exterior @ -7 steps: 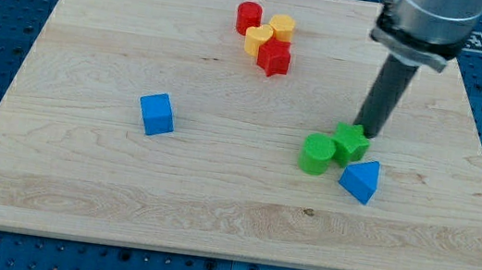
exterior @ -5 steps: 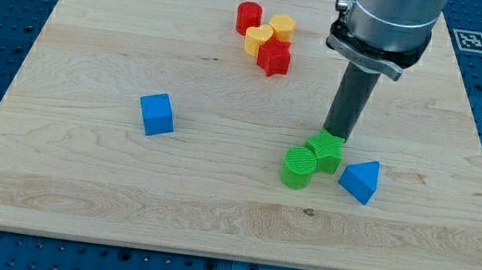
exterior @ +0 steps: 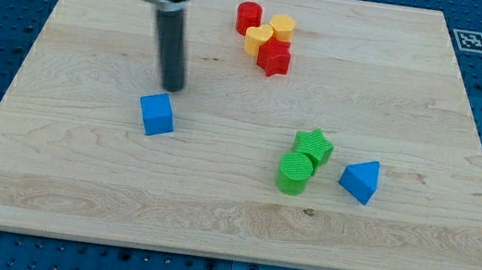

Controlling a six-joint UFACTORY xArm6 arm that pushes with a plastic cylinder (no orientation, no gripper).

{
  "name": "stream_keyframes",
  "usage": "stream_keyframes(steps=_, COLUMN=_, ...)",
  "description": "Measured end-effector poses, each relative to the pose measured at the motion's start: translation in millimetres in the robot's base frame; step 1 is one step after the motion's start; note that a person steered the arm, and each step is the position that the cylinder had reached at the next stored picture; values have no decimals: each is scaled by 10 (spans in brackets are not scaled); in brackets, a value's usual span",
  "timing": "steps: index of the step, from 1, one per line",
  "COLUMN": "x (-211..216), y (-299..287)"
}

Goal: Move the blue cubegreen circle close to the green star

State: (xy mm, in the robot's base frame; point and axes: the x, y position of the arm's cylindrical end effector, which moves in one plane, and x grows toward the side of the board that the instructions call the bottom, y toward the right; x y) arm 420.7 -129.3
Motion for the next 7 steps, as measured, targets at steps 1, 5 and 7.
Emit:
stream_keyframes(steps=1, x=281, y=-549)
stream_keyframes(steps=5, x=462, y=-108)
stream_keyframes(steps=7, x=462, y=174)
